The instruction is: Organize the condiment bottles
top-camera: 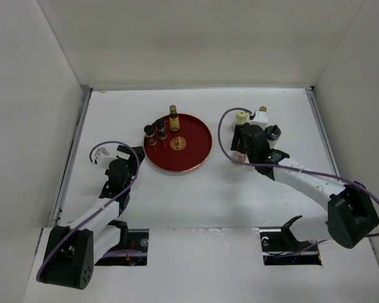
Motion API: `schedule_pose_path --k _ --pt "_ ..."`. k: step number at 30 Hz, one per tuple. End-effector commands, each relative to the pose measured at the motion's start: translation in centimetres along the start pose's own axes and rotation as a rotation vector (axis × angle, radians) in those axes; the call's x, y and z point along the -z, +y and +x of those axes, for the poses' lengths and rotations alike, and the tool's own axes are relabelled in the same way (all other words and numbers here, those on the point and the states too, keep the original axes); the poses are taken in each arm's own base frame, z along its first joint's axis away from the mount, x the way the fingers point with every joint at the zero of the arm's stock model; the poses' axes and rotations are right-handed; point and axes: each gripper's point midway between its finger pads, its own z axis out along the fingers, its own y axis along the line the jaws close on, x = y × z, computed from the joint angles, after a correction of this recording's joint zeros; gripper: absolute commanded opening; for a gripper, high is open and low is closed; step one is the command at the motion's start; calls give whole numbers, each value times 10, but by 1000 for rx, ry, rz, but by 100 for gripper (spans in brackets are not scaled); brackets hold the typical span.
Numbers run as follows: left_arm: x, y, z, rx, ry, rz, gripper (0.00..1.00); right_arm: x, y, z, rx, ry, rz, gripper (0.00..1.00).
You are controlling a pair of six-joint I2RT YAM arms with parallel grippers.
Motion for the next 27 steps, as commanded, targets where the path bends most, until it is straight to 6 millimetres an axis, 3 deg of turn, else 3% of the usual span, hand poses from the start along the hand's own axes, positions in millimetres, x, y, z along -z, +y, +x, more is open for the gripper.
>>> schedule_pose_path --k 1,7,9,14,17,22,27 --pt "0 -14 -7 16 -29 52 100 -8 -9 5 -6 7 54 73" --pt "0 -16 -7 14 -28 54 100 -21 -8 24 9 53 65 72" --pt "-2 -11 -6 12 -27 38 100 -23 -6 23 9 52 66 64" --pt "-2 -13 -4 12 -18 42 100 -24 -3 14 9 33 73 45" --pt "-4 -10 -3 11 -15 29 100 -10 1 -11 -10 -33 62 40" --pt "-5 -10 -2 8 -18 28 100 10 42 -71 -49 -156 -65 39" --pt "-5 -11 -3 6 -15 33 100 -15 106 -95 -31 -183 -177 38"
